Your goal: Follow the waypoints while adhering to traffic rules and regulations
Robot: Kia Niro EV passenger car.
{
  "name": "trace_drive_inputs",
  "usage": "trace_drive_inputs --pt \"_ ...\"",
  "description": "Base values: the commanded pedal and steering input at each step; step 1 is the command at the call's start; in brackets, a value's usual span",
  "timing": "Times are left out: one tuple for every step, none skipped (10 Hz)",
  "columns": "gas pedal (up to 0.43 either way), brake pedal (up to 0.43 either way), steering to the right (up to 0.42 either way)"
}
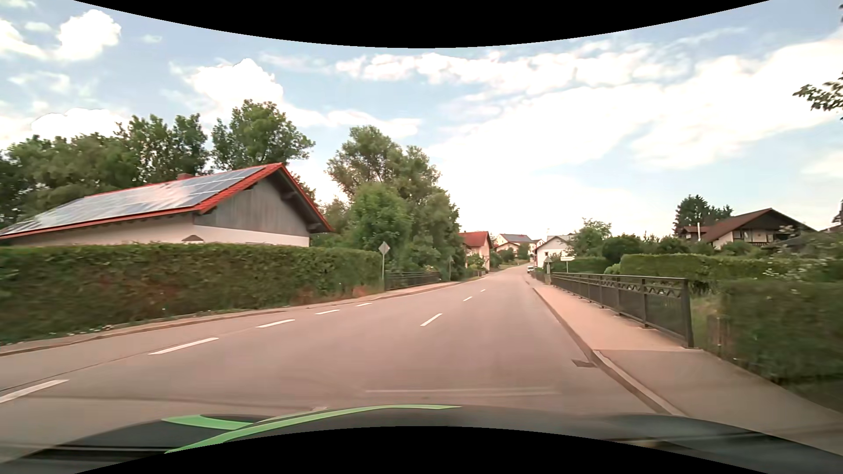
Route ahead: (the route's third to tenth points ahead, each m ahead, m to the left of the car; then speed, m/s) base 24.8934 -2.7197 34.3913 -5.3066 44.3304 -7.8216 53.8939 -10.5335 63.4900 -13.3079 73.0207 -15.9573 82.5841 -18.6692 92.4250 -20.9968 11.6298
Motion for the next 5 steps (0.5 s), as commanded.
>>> trace_drive_inputs --pt "0.150 0.000 0.121" --pt "0.150 0.000 0.114" --pt "0.150 0.000 0.107" --pt "0.157 0.000 0.097" --pt "0.169 0.000 0.086"
